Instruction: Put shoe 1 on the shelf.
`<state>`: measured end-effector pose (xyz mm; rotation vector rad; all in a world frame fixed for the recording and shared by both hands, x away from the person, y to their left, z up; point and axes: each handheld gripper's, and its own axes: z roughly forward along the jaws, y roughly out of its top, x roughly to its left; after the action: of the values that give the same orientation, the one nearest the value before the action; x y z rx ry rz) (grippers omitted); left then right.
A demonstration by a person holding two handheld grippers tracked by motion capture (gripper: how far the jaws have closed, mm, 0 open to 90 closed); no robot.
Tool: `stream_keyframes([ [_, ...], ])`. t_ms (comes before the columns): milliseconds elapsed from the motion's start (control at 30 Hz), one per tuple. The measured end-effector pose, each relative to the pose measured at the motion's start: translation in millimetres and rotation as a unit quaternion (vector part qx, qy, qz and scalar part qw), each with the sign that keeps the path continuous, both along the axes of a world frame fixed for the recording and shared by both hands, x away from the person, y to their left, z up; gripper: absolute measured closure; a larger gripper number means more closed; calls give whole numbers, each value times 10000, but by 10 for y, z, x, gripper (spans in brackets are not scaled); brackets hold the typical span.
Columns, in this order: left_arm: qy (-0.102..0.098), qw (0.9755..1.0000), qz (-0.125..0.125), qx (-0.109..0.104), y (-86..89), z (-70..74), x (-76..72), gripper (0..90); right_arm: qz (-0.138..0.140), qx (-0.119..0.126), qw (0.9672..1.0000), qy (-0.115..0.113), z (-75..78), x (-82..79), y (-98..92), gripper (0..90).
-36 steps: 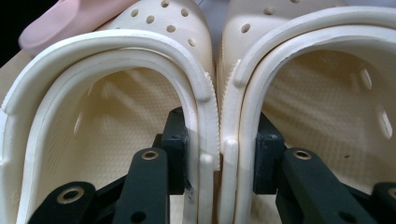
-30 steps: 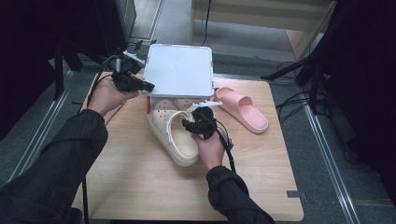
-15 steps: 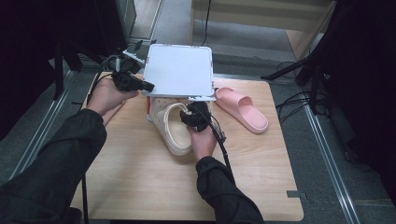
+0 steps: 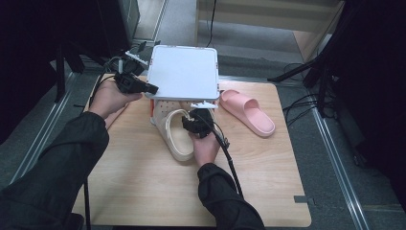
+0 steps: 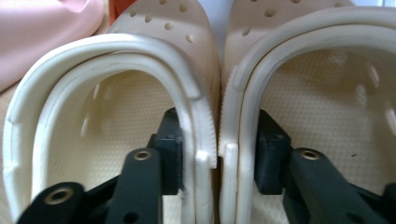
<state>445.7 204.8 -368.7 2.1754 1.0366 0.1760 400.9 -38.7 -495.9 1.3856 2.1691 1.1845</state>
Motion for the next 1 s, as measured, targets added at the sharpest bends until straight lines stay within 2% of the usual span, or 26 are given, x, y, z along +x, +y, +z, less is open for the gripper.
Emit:
stream_keyframes([
  [67, -1, 10000, 9, 0, -3, 0, -1, 893, 31, -15, 10000, 11, -2, -14, -3, 557],
  [133, 2, 10000, 12, 4, -1, 1, -1, 892, 78, 143, 9998, 129, 3, -10, -39, 512],
  [167, 2, 10000, 12, 4, -1, 1, -1, 893, 78, 143, 9998, 129, 3, -10, -39, 512],
  [200, 3, 10000, 16, 3, 0, 1, 0, 893, 132, 368, 9987, 319, 15, -3, -96, 507],
  [233, 3, 10000, 21, 5, -1, 1, 0, 893, 149, 449, 9985, 273, 26, -17, -128, 506],
  [367, 3, 10000, 32, 8, -5, 2, -1, 893, 263, 359, 9987, 231, 81, -66, -191, 507],
  [533, 25, 10000, 51, 47, -16, 10, -2, 893, 529, 203, 9984, 7, 236, -246, -318, 530],
  [600, 22, 10000, 53, 54, -16, 11, -2, 893, 590, 202, 9981, -12, 262, -281, -339, 540],
  [633, 42, 10000, 60, 43, -16, 11, -2, 892, 712, 183, 9973, 29, 292, -358, -380, 562],
  [700, 62, 10000, 70, 33, -15, 12, 1, 892, 761, 187, 9969, 20, 297, -407, -401, 573],
  [733, 65, 9999, 70, 39, -16, 13, 1, 892, 808, 248, 9964, -27, 303, -498, -446, 595],
  [900, 85, 9999, 91, 32, -18, 14, 2, 892, 954, 366, 9948, -57, 316, -694, -516, 673],
  [967, 87, 9999, 95, 18, -18, 13, 4, 891, 996, 346, 9944, -73, 311, -729, -528, 688],
  [1000, 92, 9999, 83, 42, -11, 16, 9, 891, 1066, 353, 9937, -48, 296, -801, -540, 731],
])
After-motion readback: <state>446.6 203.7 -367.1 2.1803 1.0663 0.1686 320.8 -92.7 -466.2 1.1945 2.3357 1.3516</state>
